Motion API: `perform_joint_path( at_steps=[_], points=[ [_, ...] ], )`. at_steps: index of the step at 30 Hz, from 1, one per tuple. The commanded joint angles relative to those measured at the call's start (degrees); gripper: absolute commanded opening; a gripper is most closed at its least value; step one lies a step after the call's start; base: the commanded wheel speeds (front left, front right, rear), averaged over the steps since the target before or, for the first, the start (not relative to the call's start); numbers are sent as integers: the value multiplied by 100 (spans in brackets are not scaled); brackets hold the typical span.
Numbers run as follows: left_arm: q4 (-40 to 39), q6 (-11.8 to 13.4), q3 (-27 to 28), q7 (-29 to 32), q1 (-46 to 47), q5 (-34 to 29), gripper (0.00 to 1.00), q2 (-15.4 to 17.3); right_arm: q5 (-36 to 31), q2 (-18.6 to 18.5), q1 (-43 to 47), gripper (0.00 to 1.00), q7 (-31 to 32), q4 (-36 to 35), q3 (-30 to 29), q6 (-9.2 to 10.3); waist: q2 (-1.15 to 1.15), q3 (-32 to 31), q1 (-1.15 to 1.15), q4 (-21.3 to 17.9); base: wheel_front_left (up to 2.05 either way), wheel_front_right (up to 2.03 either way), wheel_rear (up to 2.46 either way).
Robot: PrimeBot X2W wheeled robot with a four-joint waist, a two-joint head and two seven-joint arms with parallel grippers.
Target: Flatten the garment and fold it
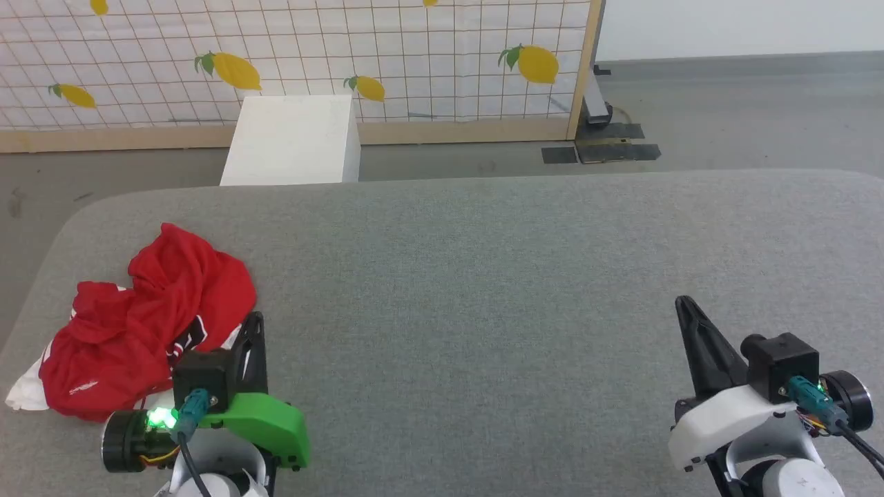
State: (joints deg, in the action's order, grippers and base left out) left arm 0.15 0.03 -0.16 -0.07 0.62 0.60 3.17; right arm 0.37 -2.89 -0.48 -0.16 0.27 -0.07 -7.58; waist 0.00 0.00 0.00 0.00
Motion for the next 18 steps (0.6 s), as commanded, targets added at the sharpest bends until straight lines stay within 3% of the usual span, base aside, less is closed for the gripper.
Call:
perform_joint_path(
  at_steps=[1, 18],
  points=[
    [-15, -3, 16, 7, -62, -60, 0, -29, -37, 2, 48, 0, 16, -27, 7, 9, 0, 0, 0, 0, 0, 0, 0],
    [-15, -3, 16, 7, -62, -60, 0, -29, -37, 2, 48, 0, 16, -27, 7, 9, 0, 0, 0, 0, 0, 0, 0]
  ],
)
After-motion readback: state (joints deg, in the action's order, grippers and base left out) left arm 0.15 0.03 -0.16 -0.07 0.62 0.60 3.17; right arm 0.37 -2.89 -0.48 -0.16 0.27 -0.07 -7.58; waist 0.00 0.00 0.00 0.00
